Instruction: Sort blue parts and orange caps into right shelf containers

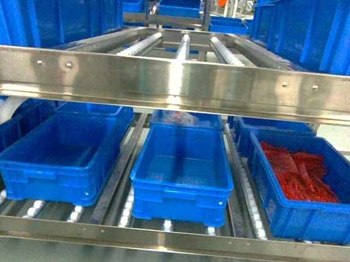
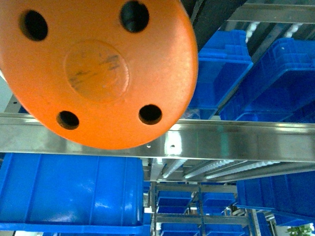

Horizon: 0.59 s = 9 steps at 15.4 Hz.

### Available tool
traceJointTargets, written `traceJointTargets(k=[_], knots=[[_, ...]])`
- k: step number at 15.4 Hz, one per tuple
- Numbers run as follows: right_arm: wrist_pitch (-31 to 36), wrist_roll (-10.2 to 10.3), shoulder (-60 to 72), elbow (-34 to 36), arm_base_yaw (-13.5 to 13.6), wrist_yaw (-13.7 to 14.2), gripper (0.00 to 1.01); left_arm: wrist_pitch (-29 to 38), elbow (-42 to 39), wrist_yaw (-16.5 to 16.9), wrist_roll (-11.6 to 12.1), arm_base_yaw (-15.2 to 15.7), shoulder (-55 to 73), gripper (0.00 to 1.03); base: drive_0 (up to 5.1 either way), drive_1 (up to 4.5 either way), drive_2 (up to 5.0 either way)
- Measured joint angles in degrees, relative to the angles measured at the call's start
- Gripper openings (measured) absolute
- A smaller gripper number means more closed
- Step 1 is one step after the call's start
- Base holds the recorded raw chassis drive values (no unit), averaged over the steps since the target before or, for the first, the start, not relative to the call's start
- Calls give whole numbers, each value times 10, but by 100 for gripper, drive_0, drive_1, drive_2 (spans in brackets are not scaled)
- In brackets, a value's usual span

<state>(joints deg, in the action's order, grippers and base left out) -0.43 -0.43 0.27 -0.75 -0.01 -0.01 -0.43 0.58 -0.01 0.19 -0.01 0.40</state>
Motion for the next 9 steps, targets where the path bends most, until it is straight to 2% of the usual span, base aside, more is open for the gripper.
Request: traceJointTargets(k=[9], knots=[[0, 0, 0, 0, 0, 0, 45, 0, 0, 0, 0, 0, 0, 43, -489, 247, 247]])
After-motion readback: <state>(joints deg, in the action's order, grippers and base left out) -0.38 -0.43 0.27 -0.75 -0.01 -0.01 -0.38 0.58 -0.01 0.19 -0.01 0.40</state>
